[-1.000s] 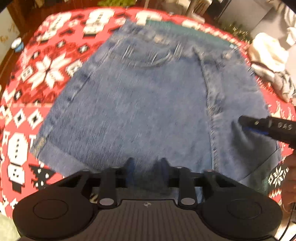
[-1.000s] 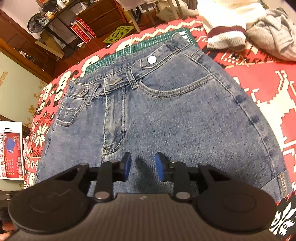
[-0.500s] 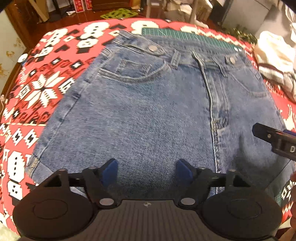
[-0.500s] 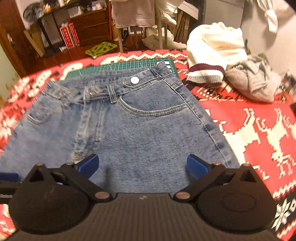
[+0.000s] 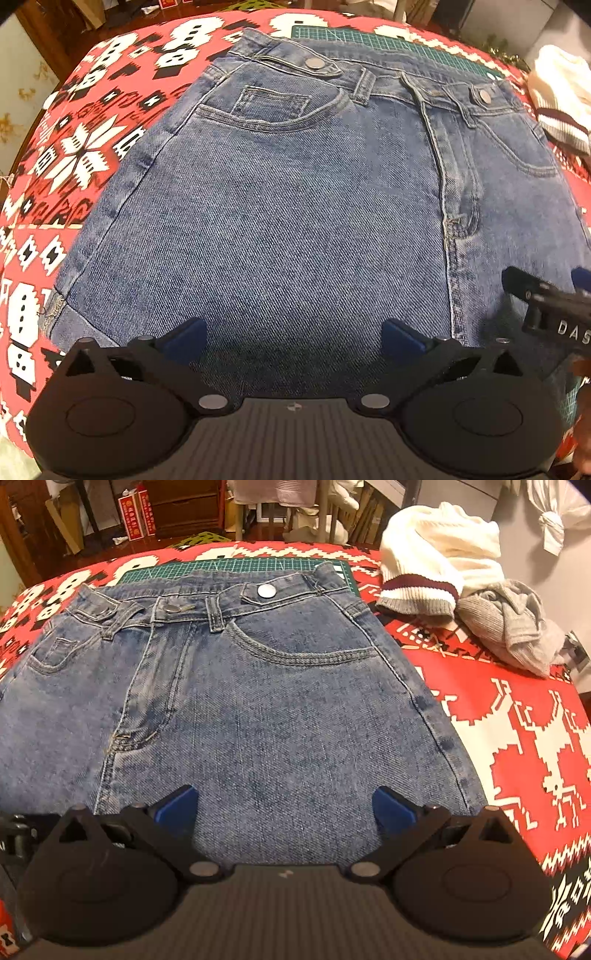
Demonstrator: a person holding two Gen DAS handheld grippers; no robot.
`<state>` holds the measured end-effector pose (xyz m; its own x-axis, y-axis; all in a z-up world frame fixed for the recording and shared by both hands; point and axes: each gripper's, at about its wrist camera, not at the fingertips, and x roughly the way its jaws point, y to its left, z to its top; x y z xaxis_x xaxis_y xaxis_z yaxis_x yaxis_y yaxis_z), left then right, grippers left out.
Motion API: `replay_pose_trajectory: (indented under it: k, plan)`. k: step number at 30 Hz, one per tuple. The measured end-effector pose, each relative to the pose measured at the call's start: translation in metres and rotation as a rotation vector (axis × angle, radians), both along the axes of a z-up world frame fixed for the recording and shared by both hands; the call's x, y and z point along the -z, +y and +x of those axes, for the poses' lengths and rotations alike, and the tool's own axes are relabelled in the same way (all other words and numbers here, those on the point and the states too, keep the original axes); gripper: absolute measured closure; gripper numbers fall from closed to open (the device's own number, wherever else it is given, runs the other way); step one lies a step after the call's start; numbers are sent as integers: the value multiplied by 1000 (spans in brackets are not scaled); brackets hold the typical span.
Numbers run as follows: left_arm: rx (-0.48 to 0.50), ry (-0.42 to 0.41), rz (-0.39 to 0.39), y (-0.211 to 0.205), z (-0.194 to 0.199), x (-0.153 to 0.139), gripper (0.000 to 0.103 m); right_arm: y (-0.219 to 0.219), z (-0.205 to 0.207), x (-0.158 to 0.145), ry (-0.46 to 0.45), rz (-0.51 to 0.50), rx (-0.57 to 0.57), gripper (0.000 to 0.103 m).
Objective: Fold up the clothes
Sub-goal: 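Open both grippers wide and lower them over the shorts' leg hems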
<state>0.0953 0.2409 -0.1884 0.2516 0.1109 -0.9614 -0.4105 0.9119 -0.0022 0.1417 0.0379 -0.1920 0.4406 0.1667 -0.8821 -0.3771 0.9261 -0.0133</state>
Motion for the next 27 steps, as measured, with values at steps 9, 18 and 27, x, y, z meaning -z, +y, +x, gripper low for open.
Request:
replay_pose_trajectory:
  k: [9,18,27]
  plan:
    - [10,17,-2,2,1,-1,0,-2,-7,2,-48,8,16,0]
    - [7,-109,57,-9,-19,-1,0,-8,-23,7,-161,48,-2,0]
    - [0,-151,71,-9,-26,-1,0,-13,-33,12,-243,83,-30,0]
